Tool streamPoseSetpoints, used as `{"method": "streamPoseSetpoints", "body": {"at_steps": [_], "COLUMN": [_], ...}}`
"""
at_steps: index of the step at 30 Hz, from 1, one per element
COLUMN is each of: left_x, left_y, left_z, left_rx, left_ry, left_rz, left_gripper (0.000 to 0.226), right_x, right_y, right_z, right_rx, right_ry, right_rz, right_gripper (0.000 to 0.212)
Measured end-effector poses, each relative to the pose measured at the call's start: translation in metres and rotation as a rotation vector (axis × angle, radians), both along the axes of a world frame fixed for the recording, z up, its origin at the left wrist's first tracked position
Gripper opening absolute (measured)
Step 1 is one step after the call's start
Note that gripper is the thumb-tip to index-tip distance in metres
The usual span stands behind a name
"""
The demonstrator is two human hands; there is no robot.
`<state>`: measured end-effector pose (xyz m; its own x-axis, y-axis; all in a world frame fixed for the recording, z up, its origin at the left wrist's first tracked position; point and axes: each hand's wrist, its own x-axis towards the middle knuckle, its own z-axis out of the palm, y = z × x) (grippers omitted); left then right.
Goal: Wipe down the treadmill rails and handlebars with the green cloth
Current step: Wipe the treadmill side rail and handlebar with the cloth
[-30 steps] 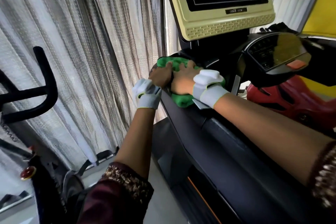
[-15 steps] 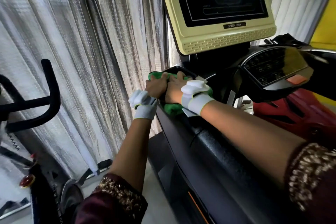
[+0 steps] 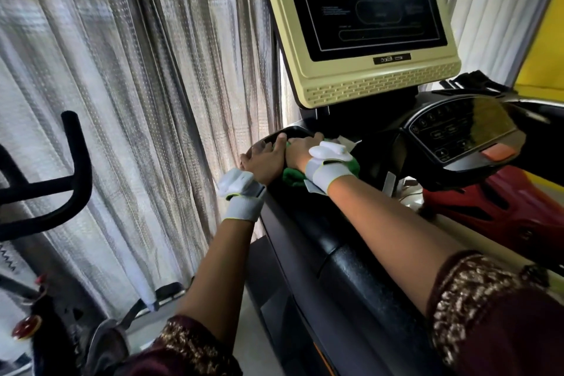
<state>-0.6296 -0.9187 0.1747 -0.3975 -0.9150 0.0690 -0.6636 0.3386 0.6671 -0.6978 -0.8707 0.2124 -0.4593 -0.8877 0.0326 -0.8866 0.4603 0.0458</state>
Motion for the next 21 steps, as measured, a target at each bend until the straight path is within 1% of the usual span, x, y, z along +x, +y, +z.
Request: {"method": "streamPoseSetpoints", "body": {"at_steps": [3, 5, 7, 9, 10, 11, 13, 15, 16, 17, 18, 19, 20, 21], "left_x": [-0.002, -0.007, -0.009, -0.012, -0.012, -0.012, -0.011, -0.009, -0.007, -0.007, -0.006, -0.007, -0.007, -0.008], "left_y": [-0.013, -0.017, -0.017, -0.024, -0.027, -0.028, -0.034, -0.036, -0.039, -0.041, -0.044, -0.044, -0.045, -0.045], "left_z": [-0.002, 0.002, 0.006, 0.007, 0.009, 0.011, 0.015, 0.015, 0.014, 0.012, 0.01, 0.009, 0.006, 0.004], "left_rx": [-0.021, -0.005, 0.031, 0.07, 0.086, 0.093, 0.098, 0.086, 0.079, 0.074, 0.07, 0.069, 0.072, 0.066], "left_ry": [-0.121, -0.133, -0.097, -0.018, -0.001, -0.017, -0.041, -0.021, -0.008, -0.006, -0.008, -0.01, -0.013, -0.014], "left_rz": [-0.059, -0.05, -0.042, -0.061, -0.068, -0.063, -0.076, -0.12, -0.14, -0.146, -0.137, -0.117, -0.092, -0.074], "left_gripper": [0.097, 0.096, 0.093, 0.104, 0.112, 0.115, 0.102, 0.088, 0.087, 0.09, 0.095, 0.099, 0.1, 0.099], "right_x": [-0.001, -0.003, -0.008, -0.007, -0.007, -0.007, -0.007, -0.012, -0.011, -0.014, -0.015, -0.019, -0.019, -0.02], "right_y": [0.008, 0.009, -0.002, -0.011, -0.015, -0.02, -0.032, -0.045, -0.047, -0.056, -0.063, -0.07, -0.072, -0.072], "right_z": [0.005, 0.008, 0.003, 0.003, 0.004, 0.004, 0.007, 0.007, 0.008, 0.006, 0.004, 0.0, -0.001, -0.003], "right_rx": [0.028, 0.03, -0.013, -0.079, -0.099, -0.114, -0.158, -0.195, -0.202, -0.228, -0.188, -0.161, -0.107, -0.086], "right_ry": [0.002, -0.025, -0.066, -0.123, -0.151, -0.183, -0.241, -0.282, -0.262, -0.294, -0.283, -0.329, -0.296, -0.33], "right_rz": [0.05, 0.055, 0.002, -0.055, -0.079, -0.109, -0.189, -0.247, -0.25, -0.243, -0.213, -0.173, -0.132, -0.115], "right_gripper": [0.042, 0.042, 0.041, 0.039, 0.038, 0.039, 0.039, 0.037, 0.034, 0.032, 0.032, 0.035, 0.039, 0.042]}}
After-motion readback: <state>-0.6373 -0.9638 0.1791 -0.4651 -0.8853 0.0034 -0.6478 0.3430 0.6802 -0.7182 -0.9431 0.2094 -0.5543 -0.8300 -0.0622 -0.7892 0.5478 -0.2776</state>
